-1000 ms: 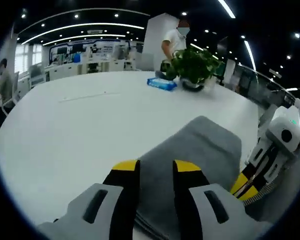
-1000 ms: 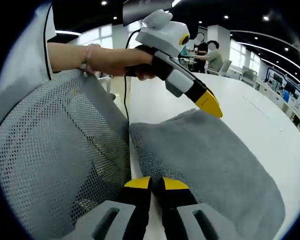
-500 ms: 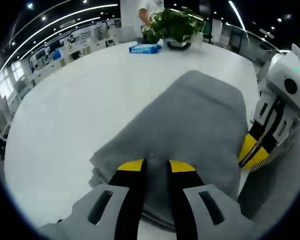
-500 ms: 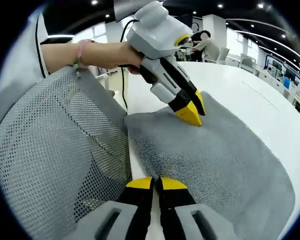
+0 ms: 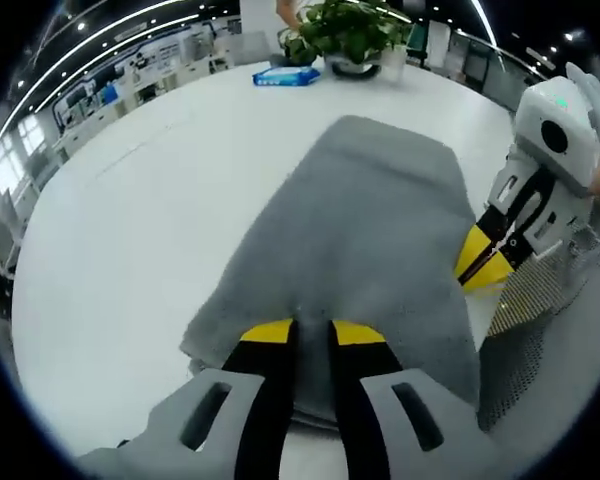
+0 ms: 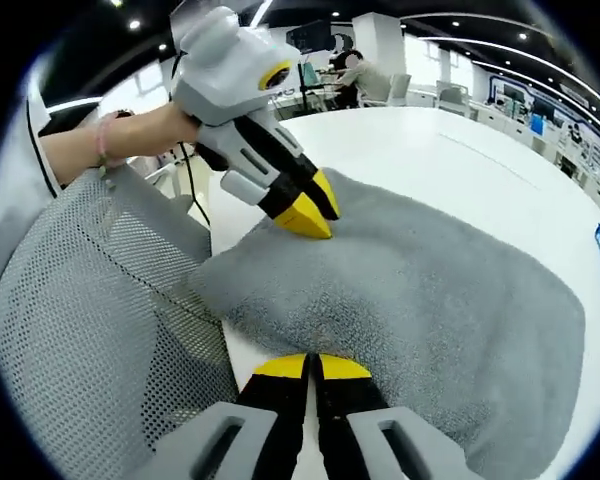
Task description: Open the folded towel by lifting each exposed corner and separating the folded layers until the towel lies flat within the target outline without major curled edges
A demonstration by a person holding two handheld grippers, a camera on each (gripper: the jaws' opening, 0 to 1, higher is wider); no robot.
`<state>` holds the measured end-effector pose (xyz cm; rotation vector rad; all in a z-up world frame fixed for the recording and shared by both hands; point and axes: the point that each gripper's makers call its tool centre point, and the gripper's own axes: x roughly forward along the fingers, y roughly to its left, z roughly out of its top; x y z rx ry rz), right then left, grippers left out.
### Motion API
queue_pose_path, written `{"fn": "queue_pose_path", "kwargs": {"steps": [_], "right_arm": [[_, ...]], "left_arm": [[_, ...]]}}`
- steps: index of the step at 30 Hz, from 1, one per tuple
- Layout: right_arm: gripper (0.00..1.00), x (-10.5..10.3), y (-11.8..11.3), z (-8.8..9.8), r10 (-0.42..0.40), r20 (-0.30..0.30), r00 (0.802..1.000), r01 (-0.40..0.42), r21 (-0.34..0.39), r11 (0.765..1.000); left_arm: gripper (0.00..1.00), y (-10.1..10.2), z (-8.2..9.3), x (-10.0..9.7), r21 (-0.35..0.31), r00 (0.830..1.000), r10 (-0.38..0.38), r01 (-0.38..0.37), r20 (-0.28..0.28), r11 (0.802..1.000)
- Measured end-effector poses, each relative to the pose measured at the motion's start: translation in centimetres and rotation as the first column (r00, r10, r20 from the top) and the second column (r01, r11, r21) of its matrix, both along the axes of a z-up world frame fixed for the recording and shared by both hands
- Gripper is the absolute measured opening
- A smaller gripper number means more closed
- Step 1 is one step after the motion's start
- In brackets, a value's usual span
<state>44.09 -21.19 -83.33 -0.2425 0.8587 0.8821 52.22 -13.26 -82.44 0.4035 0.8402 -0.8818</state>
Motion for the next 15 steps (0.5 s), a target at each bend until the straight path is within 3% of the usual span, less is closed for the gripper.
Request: {"fn": "queue_pose_path", "kwargs": {"steps": [8,12,15], "right_arm": [[0.00,2.0,-3.0,-0.1,-0.115,0.062,0.991,0.121,-0.087,0.989],[0.00,2.7,-3.9,-0.1,-0.123,0.108,0.987,0.137,-0.132,0.982],[0.00,3.1,-4.3,-0.2,-0.104,0.148,0.984,0.130,-0.179,0.975]], "left_arm": [[0.07,-1.0,-0.1,-1.7,-0.050,0.994,-0.027,0.022,-0.103,0.999],[0.05,-2.0,-0.2,-3.0,-0.099,0.984,-0.064,0.048,-0.167,0.994],[0.05,-2.6,-0.2,-3.7,-0.111,0.979,-0.095,0.076,-0.183,0.991]]}}
